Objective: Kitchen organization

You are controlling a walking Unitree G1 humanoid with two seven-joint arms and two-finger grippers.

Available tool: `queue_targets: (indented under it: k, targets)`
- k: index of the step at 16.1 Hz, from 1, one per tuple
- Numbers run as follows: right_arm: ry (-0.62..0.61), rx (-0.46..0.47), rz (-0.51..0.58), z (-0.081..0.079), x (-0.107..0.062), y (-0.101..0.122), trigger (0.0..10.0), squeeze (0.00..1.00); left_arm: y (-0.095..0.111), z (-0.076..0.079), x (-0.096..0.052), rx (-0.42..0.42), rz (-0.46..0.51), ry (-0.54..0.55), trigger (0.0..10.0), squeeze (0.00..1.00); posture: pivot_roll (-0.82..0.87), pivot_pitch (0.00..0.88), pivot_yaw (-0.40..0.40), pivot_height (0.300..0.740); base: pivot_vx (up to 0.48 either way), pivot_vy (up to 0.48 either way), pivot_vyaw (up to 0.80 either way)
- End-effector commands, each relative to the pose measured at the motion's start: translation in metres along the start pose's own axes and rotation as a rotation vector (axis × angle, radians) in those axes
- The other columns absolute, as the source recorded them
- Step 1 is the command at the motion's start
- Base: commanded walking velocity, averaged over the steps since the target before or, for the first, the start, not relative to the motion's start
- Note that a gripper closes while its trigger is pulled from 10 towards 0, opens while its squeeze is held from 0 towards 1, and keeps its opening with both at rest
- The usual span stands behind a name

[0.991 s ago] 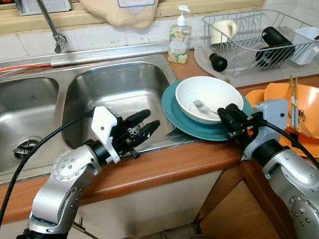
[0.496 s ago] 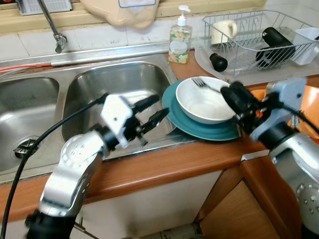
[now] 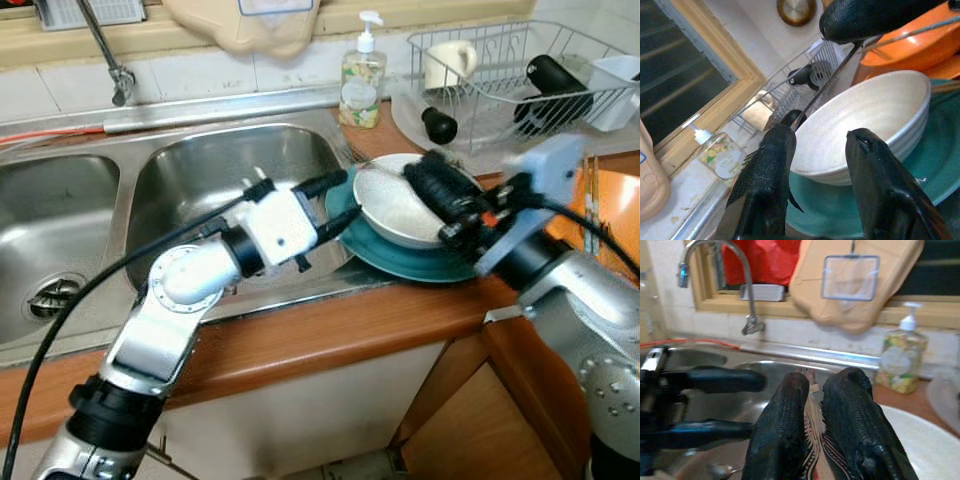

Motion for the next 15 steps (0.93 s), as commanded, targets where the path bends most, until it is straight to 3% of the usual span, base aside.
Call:
queue_targets:
  k: [1, 6, 10, 13, 14, 15]
  targets:
    - [0.043, -0.002, 0.011, -0.009, 0.002, 0.005, 0.0, 0.00, 0.004, -0.004, 0.003, 0.039, 0.011, 0.005, 10.0, 0.00, -0.08, 0.000, 0.050, 0.740, 0.000, 0.000, 0.00]
    - [0.124, 0.016, -0.009, -0.031, 0.009, -0.001, 0.0, 0.00, 0.002, -0.009, 0.006, 0.085, 0.025, 0.033, 10.0, 0.00, -0.08, 0.000, 0.046, 0.740, 0.000, 0.000, 0.00]
    - [0.141, 0.022, -0.007, -0.035, 0.011, 0.000, 0.0, 0.00, -0.001, -0.007, 0.008, 0.109, 0.017, 0.014, 10.0, 0.00, -0.08, 0.000, 0.044, 0.740, 0.000, 0.000, 0.00]
    - [0.152, 0.022, -0.004, -0.038, 0.012, 0.001, 0.0, 0.00, -0.007, -0.008, 0.009, 0.145, -0.010, 0.017, 0.9, 0.00, -0.08, 0.000, 0.046, 0.740, 0.000, 0.000, 0.00]
    - [0.153, 0.023, -0.004, -0.039, 0.012, 0.001, 0.0, 0.00, -0.008, -0.010, 0.009, 0.154, -0.018, 0.019, 0.0, 0.00, -0.08, 0.000, 0.048, 0.740, 0.000, 0.000, 0.00]
    - [0.153, 0.024, -0.004, -0.040, 0.012, 0.001, 0.0, 0.00, -0.009, -0.010, 0.009, 0.158, -0.021, 0.017, 0.0, 0.00, -0.08, 0.000, 0.048, 0.740, 0.000, 0.000, 0.00]
Point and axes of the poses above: a point about 5 cm out from each wrist's last joint towards the gripper, its own x axis pointing out of the wrist towards the gripper, its own y axis along the axis of the wrist's last joint, z = x × y, the point moved 6 cm from there along x, pointing out of the wrist towards the gripper, and after that the axes turned 1 degree about -x, right-handed, at the moved point
